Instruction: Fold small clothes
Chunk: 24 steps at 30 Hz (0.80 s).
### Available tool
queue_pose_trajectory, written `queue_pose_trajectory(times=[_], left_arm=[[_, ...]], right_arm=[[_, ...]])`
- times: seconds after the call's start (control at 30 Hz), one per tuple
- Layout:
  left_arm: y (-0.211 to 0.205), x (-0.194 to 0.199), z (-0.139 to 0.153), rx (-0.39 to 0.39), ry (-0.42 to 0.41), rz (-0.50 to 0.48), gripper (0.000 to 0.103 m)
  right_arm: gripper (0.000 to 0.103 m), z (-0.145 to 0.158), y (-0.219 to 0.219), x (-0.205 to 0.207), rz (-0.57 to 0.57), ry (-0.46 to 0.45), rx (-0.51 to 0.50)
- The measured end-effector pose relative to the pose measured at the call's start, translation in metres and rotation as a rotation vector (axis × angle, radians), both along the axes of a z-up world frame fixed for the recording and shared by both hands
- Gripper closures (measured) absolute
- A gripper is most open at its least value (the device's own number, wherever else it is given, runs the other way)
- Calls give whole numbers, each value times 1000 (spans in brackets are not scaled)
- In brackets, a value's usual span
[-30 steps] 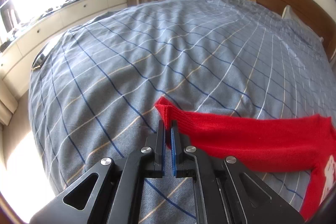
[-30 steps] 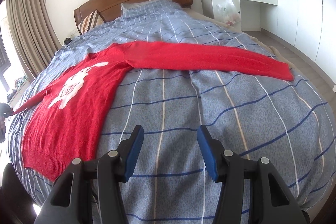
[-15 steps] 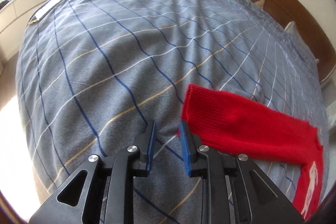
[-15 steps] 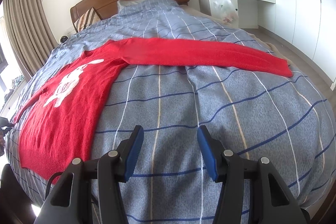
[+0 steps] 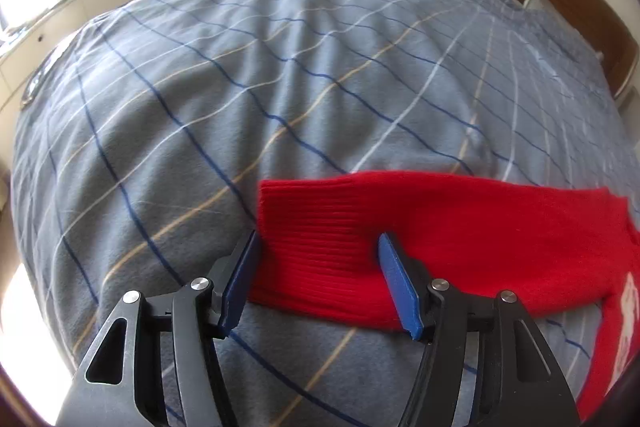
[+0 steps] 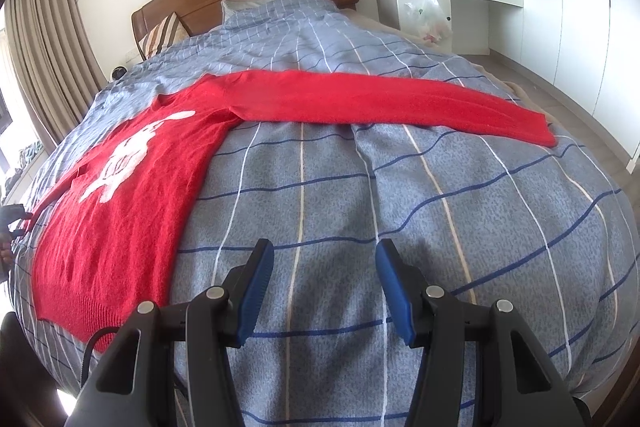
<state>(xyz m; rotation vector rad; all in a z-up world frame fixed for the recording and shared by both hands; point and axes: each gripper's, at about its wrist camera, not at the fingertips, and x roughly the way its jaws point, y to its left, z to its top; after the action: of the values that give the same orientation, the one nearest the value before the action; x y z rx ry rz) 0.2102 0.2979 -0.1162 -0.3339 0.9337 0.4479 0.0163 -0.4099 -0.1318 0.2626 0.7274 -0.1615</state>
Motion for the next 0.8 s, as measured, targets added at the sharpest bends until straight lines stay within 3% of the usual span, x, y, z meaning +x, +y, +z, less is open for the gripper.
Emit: queue_pose_trajectory(times=[0.07, 0.17, 0.4, 0.53, 0.67, 0.8], left_arm=[[10, -13, 1, -16, -31, 40, 39], [10, -31, 13, 30, -31, 53, 40], [-57, -86, 46, 18, -133, -158, 19], [-107, -97, 38, -33, -142, -274, 18], [-131, -100, 16, -115, -130, -313, 18], [-145, -103, 5, -71, -114, -337, 17]], right_arm=[[50, 1, -1, -1, -6, -4, -1], [49, 2, -2, -3, -15, -11, 0], [45, 7, 4, -5, -1, -41, -21], [45, 7, 6, -3, 14, -36, -29], [45, 7, 6, -3, 11, -36, -30], [44, 6, 6, -2, 7, -36, -32]])
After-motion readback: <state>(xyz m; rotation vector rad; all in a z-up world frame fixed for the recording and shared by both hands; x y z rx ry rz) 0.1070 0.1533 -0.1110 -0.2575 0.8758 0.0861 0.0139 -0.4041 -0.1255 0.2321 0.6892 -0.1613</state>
